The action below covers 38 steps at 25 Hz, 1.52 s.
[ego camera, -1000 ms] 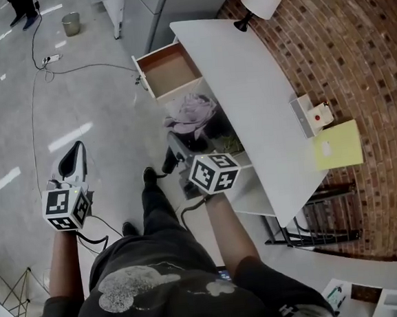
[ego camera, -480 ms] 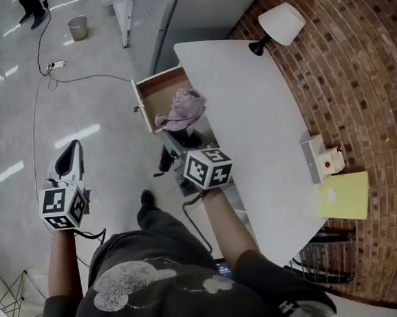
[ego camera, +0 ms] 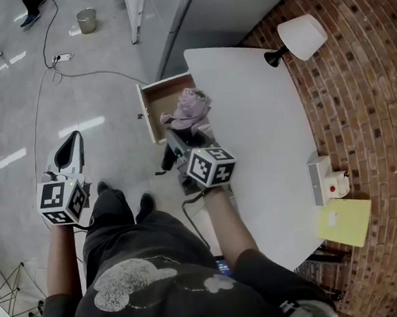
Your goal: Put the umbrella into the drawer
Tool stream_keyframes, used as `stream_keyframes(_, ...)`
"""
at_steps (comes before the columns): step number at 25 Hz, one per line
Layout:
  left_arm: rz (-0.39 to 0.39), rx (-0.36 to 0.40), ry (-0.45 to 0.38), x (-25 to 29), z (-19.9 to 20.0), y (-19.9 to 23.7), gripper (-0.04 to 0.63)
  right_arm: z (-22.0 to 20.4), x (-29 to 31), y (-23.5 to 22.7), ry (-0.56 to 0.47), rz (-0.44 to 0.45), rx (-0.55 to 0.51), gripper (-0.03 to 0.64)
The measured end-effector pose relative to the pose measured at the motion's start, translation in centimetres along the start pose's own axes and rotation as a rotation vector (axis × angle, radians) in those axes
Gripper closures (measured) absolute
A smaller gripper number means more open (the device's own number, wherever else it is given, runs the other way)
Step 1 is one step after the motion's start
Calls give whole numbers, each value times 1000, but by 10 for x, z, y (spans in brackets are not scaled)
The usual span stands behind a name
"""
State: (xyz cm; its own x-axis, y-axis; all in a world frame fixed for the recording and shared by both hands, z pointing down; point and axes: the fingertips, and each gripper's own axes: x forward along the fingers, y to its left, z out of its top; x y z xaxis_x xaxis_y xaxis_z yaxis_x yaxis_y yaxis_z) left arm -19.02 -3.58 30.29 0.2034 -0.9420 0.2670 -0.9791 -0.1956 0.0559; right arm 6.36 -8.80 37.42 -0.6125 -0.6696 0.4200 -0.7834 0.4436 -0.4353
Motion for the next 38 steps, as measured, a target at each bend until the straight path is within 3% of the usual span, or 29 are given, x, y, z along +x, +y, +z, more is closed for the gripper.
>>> stream_keyframes(4,-35,-6,8,35,-8,16,584,-4,33,-7,25,-33,3,377)
stream_keyframes(8,-149,-31,66,99,-25,20,584,-4,68,-23,42,-101,10,377)
stream_keyframes(13,-314,60,112,183,-7,34,584,17,103,-41,40,-220,30,377)
stream_keyframes(19,-446,92,156,268,-10,56,584,23,161,-71,50,-357,13,378)
stream_keyframes(28,-599,79,285,343,-60,48,584,-5,212,-125,95,-536,24,378)
stream_keyframes(38,-701,62,353,383,-136,16,584,-63,236,-193,148,-612,-1,377)
